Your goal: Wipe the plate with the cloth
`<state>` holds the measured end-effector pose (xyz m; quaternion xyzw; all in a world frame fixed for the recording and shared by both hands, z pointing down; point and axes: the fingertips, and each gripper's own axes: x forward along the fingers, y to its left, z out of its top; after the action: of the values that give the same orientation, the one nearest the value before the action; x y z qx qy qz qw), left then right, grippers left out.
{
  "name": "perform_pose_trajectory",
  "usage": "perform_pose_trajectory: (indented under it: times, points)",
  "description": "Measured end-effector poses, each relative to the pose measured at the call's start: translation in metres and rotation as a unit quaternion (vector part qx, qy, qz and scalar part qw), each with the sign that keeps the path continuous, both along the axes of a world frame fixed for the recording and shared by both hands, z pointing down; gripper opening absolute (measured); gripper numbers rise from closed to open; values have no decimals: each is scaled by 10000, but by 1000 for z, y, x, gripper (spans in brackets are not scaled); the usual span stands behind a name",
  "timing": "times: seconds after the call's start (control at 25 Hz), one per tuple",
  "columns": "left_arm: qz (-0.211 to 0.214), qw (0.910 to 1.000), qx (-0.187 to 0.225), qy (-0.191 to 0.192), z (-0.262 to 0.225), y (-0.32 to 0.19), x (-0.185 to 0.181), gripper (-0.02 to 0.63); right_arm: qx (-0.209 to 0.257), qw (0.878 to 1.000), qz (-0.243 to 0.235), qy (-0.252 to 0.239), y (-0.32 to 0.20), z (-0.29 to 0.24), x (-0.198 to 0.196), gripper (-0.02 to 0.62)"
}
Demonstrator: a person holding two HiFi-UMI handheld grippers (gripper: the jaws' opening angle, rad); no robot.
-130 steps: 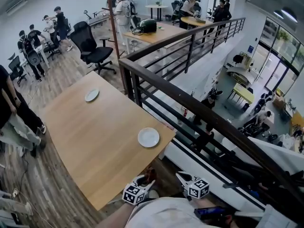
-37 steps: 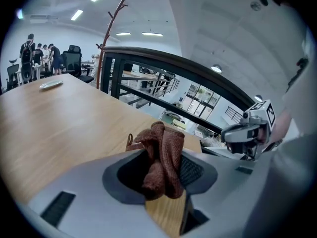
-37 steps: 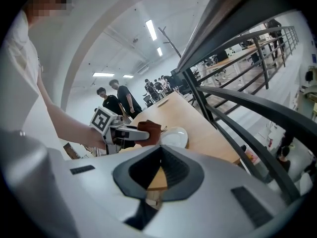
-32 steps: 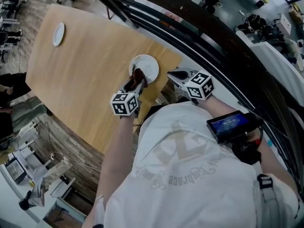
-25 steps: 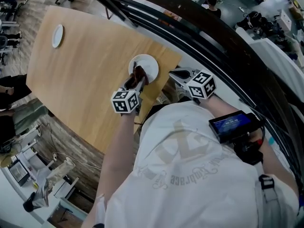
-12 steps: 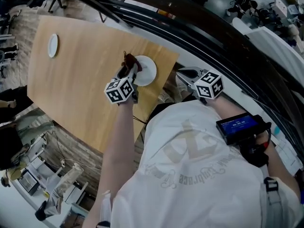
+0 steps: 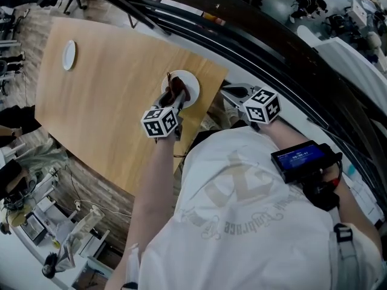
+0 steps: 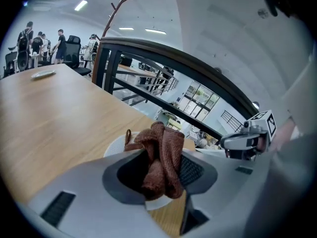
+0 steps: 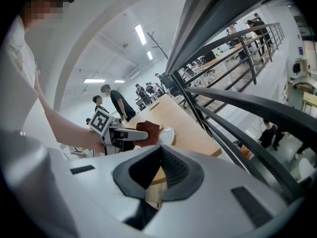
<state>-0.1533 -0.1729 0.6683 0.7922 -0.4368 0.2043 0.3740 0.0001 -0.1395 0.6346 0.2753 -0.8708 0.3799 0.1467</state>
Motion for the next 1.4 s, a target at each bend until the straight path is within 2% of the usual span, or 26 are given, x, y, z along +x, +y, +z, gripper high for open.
perform_pose_trajectory:
  times: [0.2, 0.32, 0.72, 1.0, 1.16, 1.4]
  points:
    - [159, 9996, -190, 154, 1, 34, 23, 170, -15, 10000, -46, -12, 6, -2, 4, 14]
    - [151, 9997, -134, 145, -2, 34, 33, 170, -24, 10000, -5, -25, 11, -3, 12, 14]
    - [-42, 9995, 215, 217, -4, -17, 32, 169, -81, 9993, 364, 102, 15, 5, 37, 14]
    - [-406, 9979, 492, 110, -18, -63, 5, 170, -122, 9988, 469, 99, 12, 5, 43, 14]
    - [-164, 9987, 455, 176, -17, -57, 23, 169, -143, 9989, 440, 106, 14, 9, 46, 14]
    - [321, 9990, 196, 238, -11, -16, 51, 170, -81, 9998, 176, -2, 9, 3, 33, 14]
